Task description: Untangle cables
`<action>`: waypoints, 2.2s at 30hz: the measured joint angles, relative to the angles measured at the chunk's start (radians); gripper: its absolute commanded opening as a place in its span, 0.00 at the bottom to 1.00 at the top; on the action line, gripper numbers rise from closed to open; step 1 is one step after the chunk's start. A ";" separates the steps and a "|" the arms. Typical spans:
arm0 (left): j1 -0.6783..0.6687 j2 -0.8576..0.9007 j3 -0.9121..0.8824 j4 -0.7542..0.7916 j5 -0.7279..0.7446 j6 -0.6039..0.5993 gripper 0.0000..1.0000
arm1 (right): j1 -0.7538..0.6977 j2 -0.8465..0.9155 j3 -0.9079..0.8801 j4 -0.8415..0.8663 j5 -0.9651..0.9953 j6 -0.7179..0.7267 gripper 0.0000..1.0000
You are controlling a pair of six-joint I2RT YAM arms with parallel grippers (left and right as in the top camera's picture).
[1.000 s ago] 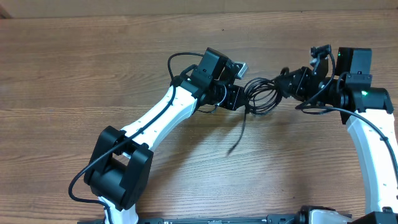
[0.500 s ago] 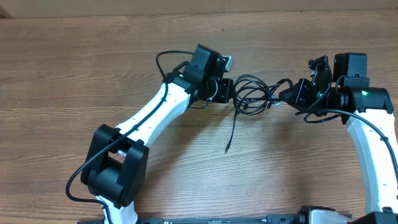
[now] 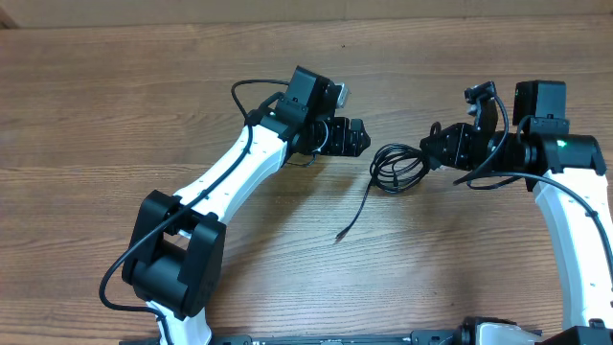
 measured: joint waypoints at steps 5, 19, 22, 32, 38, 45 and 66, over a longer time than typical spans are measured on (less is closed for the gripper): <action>0.000 0.000 0.000 0.001 0.049 -0.001 0.86 | 0.000 0.000 0.001 -0.015 -0.002 -0.007 0.11; -0.002 0.000 0.000 0.013 0.090 -0.002 0.76 | 0.000 0.001 -0.004 -0.095 0.187 0.105 0.47; -0.002 0.000 0.000 0.013 0.076 -0.002 0.75 | 0.000 0.013 -0.008 -0.063 0.196 0.113 0.69; -0.002 0.000 0.000 0.011 0.009 -0.003 0.74 | 0.008 0.114 -0.011 0.091 0.148 0.132 1.00; 0.013 0.000 0.000 0.008 -0.072 -0.041 0.80 | 0.057 0.235 -0.015 0.246 0.140 0.304 0.89; 0.101 0.000 0.000 -0.046 -0.106 -0.093 0.83 | 0.190 0.359 -0.016 0.402 0.312 0.567 0.87; 0.151 0.000 0.000 -0.111 -0.192 -0.107 0.95 | 0.323 0.540 -0.021 0.716 0.846 0.740 0.79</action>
